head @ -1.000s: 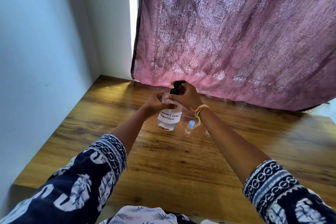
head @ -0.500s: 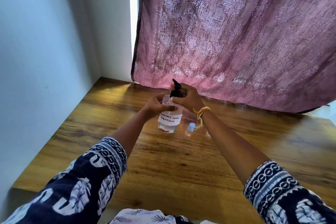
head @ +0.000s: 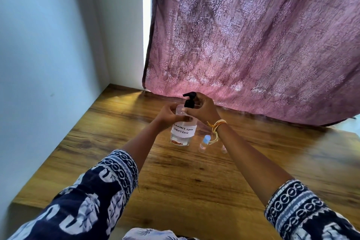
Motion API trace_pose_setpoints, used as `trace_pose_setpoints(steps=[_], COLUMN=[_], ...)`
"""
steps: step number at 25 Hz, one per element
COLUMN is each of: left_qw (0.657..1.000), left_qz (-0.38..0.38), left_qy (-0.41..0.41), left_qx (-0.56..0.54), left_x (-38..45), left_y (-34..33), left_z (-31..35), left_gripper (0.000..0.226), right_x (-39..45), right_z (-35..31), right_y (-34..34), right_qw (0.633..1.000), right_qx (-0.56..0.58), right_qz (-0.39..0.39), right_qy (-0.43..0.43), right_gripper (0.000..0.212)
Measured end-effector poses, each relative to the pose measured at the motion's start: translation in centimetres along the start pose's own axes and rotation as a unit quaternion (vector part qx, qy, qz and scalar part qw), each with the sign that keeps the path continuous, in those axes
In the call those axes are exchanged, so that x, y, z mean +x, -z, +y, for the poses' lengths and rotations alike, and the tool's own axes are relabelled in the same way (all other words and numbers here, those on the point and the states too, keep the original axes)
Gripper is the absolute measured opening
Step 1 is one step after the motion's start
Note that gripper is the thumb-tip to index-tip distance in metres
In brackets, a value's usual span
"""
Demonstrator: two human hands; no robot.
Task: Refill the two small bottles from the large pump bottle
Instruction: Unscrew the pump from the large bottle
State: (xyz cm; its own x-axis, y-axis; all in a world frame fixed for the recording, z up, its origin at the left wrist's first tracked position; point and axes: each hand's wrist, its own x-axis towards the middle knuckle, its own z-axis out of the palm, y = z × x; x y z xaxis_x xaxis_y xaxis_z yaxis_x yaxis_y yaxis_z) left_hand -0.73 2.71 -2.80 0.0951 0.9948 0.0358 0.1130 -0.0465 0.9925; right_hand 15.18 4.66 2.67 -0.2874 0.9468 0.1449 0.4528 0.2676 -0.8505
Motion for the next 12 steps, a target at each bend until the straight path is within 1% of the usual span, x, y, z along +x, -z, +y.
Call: trace_pose_setpoints(steps=[1,3,6,8,10,12], left_qw=[1.000,1.000,1.000,1.000,1.000,1.000], left_qz=[0.000,0.000,0.011,0.007,0.005,0.006], left_qy=[-0.001,-0.003,-0.010,-0.013,-0.013,-0.016], left_qx=[0.000,-0.005,-0.007,-0.006,-0.006,-0.007], left_x=[0.03,0.11,0.10,0.09,-0.11,-0.20], left_y=[0.05,0.06,0.02,-0.02,-0.17,-0.21], left_z=[-0.06,-0.21,-0.42,-0.42,-0.16,-0.01], left_gripper=[0.038,0.039,0.042,0.044,0.039,0.037], right_x=[0.04,0.11,-0.05,-0.20,-0.17,-0.03], right_z=[0.08,0.45,0.52,0.18,0.10,0.10], right_y=[-0.02,-0.07,-0.13,-0.07,0.12,0.23], right_qw=[1.000,1.000,0.999,0.999,1.000,1.000], right_qx=[0.006,0.017,0.022,0.012,0.013,0.010], right_qz=[0.006,0.023,0.042,0.037,0.004,-0.029], right_qy=[-0.007,-0.011,-0.001,0.002,0.006,0.005], right_gripper=[0.050,0.051,0.041,0.033,0.037,0.054])
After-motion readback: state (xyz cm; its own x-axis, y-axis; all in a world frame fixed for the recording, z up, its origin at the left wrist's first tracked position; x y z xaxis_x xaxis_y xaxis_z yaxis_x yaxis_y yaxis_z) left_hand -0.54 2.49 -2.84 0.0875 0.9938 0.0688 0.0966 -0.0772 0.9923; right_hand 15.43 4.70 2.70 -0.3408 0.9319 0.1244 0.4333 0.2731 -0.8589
